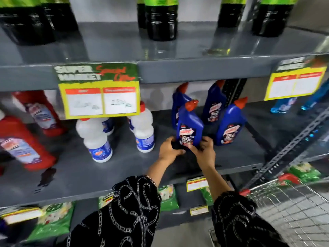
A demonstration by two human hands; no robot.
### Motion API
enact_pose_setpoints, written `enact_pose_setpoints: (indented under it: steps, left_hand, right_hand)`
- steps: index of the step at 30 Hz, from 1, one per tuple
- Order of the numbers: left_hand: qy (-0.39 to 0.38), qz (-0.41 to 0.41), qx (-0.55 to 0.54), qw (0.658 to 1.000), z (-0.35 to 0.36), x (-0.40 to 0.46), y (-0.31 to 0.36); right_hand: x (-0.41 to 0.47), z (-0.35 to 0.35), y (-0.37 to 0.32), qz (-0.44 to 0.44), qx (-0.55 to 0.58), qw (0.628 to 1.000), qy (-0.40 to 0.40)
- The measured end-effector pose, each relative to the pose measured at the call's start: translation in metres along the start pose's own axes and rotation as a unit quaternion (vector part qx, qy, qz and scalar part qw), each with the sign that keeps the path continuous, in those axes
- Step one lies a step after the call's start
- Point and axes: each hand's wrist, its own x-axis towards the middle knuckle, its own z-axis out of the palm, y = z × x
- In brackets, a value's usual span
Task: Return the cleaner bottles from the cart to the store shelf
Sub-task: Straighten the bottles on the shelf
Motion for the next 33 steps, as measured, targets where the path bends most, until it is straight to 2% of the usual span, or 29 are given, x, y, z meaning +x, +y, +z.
enact_pose_setpoints:
  steps: [3, 4, 6, 8, 9, 14, 20, 24, 27, 30, 33]
  left_hand:
    - [-0.029, 0.024, 0.041, 0.998, -0.032, -0.024, -0.022]
    - [-0.043, 0.032, 0.054, 0.997, -0.045, -0.035, -0.030]
    - [-0.050, 0.033, 0.065, 0.996, -0.075, -0.053, -0.051]
    - [-0.012, 0.022, 0.078, 0.997, -0.110, -0.068, -0.075]
    - [0.021, 0.012, 0.083, 0.996, -0.129, -0.073, -0.088]
    - [0.239, -0.047, 0.087, 0.966, -0.227, -0.100, -0.139]
    - [0.377, -0.129, 0.098, 0.912, -0.286, -0.104, -0.177]
    - [0.418, -0.221, 0.159, 0.867, -0.298, -0.093, -0.176]
    - [0.428, -0.260, 0.155, 0.851, -0.306, -0.088, -0.171]
    - [0.438, -0.264, 0.154, 0.845, -0.316, -0.086, -0.178]
    - [0.424, -0.243, 0.196, 0.850, -0.320, -0.088, -0.186]
  right_hand:
    - [-0.040, 0.036, 0.001, -0.003, -0.043, 0.991, 0.123]
    - [-0.054, 0.053, -0.007, -0.009, -0.047, 0.991, 0.128]
    - [-0.078, 0.089, -0.030, -0.026, 0.006, 0.998, 0.054]
    - [-0.088, 0.125, -0.049, -0.029, 0.047, 0.998, -0.034]
    - [-0.090, 0.140, -0.059, -0.027, 0.045, 0.997, -0.048]
    - [-0.084, 0.175, -0.080, -0.017, -0.010, 1.000, 0.023]
    - [-0.086, 0.170, -0.072, -0.002, 0.044, 0.999, -0.026]
    - [-0.093, 0.175, -0.076, -0.001, 0.016, 1.000, -0.027]
    - [-0.096, 0.180, -0.077, -0.016, -0.012, 1.000, 0.005]
    - [-0.097, 0.179, -0.076, -0.021, 0.005, 0.999, 0.024]
    - [-0.101, 0.177, -0.072, -0.019, 0.007, 1.000, 0.005]
